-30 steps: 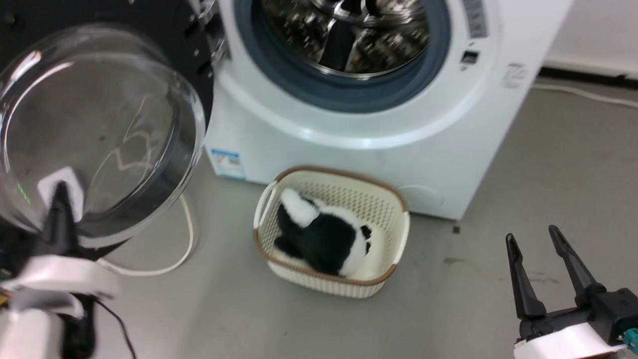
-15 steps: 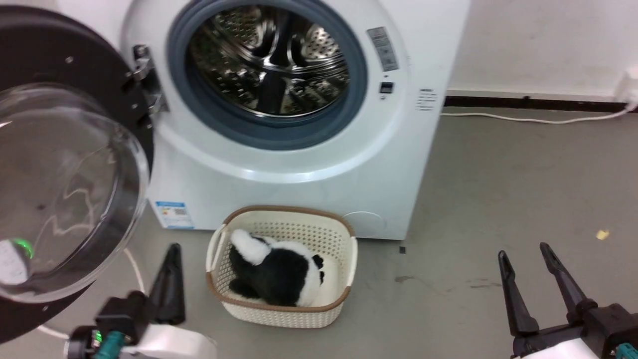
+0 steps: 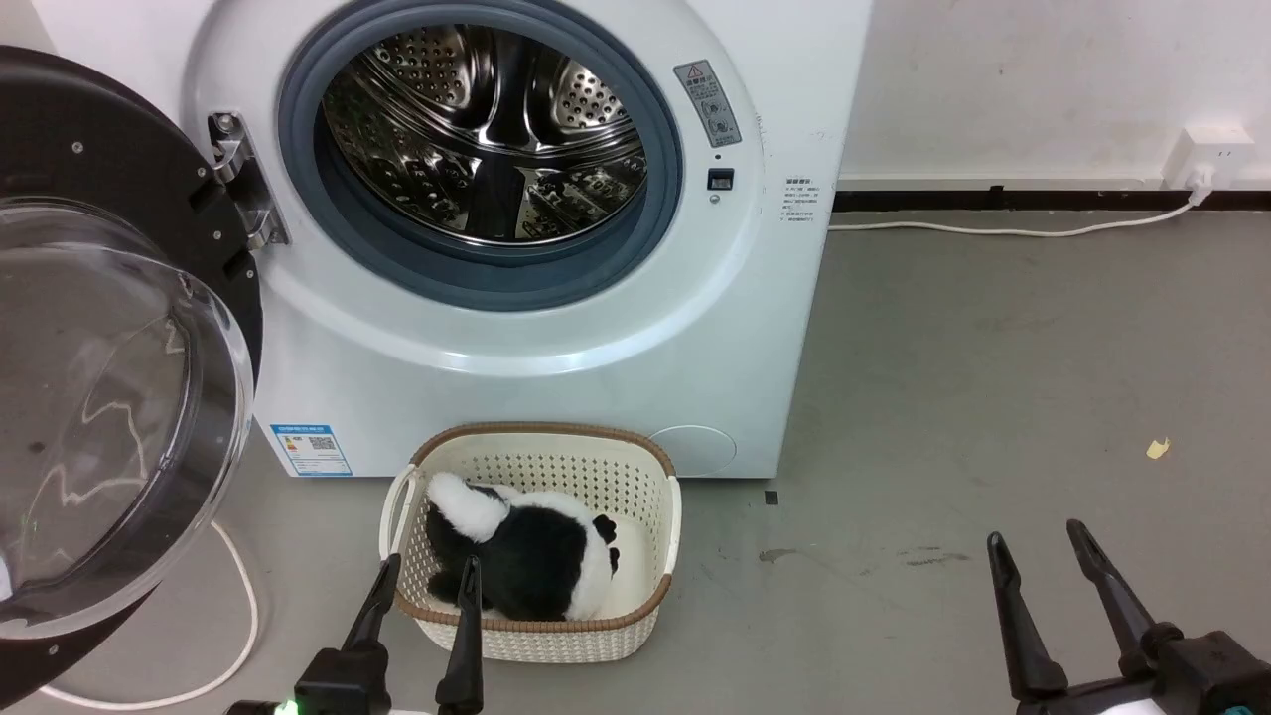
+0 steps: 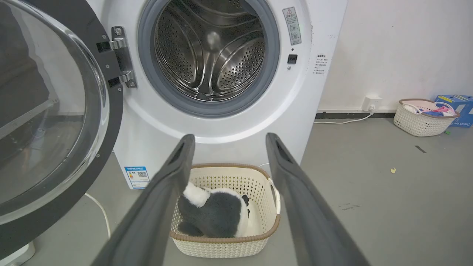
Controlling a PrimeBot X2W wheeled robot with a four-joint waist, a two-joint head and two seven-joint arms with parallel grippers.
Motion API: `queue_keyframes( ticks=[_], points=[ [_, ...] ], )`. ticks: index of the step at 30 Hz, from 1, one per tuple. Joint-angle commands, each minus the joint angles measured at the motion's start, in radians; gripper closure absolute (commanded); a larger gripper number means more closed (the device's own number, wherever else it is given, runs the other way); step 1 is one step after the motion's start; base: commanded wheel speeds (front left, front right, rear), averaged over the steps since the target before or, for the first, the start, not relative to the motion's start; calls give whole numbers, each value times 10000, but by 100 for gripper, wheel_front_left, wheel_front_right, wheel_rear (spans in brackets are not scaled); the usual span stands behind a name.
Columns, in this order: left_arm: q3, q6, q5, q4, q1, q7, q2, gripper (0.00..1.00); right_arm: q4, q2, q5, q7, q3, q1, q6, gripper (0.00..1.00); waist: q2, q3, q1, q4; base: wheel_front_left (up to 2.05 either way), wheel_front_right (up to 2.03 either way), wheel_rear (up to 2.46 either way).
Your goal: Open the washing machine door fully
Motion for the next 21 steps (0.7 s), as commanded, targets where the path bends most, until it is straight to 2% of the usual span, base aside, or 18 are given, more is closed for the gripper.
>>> queue_keyframes(
  ticks=[1, 21],
  points=[
    [-7, 59, 70, 22, 101, -91, -28, 0, 26, 46, 49, -53, 21, 110, 8, 0, 0, -2, 0, 1, 0, 0, 0],
    [-1, 172, 132, 222, -48, -123, -131, 0, 251, 47, 117, -96, 150, 58, 8, 0, 0, 13, 0, 115, 0, 0, 0]
  ],
)
